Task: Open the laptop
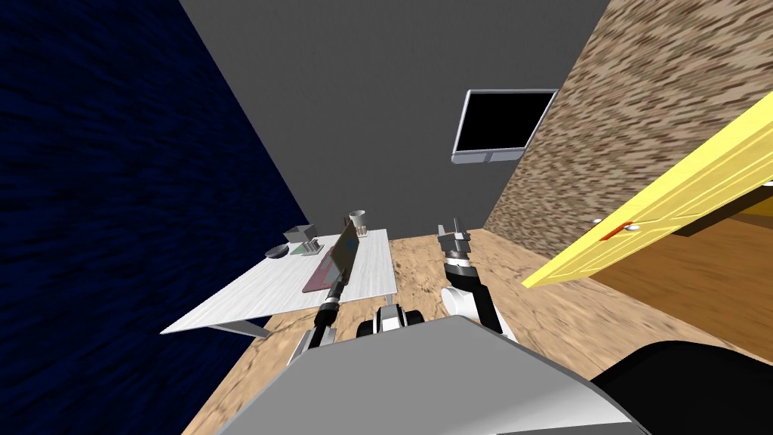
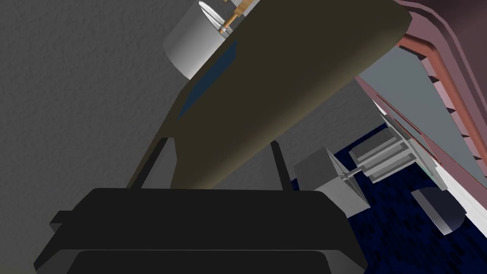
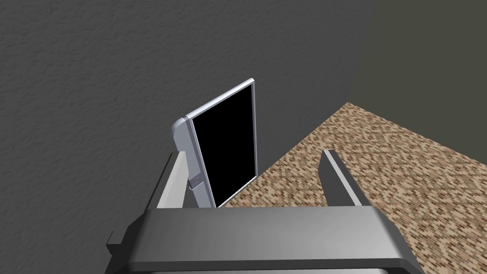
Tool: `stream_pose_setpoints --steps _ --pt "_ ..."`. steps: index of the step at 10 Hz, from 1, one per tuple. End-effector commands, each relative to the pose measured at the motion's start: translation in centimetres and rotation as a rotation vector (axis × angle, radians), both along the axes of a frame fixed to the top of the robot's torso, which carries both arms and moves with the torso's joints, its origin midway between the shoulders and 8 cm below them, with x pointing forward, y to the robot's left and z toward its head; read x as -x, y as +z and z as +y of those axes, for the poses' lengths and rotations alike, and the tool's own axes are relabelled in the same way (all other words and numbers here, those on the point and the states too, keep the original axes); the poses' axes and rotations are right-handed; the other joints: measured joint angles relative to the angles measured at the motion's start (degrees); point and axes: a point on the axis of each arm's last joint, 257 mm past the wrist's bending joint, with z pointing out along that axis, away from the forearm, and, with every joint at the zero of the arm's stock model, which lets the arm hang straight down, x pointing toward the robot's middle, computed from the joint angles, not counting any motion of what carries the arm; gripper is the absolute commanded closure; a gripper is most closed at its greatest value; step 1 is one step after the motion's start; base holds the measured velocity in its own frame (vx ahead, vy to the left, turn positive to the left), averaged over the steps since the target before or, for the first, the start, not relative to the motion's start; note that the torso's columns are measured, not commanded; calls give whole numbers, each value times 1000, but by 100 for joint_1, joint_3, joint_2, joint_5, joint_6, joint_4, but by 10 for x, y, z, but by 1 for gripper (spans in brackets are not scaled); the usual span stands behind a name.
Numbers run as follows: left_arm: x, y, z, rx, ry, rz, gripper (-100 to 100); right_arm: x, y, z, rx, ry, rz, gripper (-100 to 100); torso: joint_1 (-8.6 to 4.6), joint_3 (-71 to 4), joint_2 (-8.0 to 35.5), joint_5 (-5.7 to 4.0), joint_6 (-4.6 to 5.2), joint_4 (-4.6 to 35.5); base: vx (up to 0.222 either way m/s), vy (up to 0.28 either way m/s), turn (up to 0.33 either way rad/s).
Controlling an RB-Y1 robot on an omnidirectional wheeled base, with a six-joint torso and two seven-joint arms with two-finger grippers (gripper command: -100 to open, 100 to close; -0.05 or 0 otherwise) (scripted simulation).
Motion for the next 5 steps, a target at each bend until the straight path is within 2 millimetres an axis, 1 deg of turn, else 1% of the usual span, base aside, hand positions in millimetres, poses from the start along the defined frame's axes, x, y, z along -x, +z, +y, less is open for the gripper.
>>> stream_pose_setpoints --steps 1,5 --pt "-8 -3 -13 130 8 4 100 0 0 0 0 0 0 0 18 1 -3 23 13 -8 -55 136 -33" --pt "-19 -6 -31 286 13 7 100 0 0 0 0 0 0 0 -37 -18 -23 -23 -4 -7 -32 105 -15"
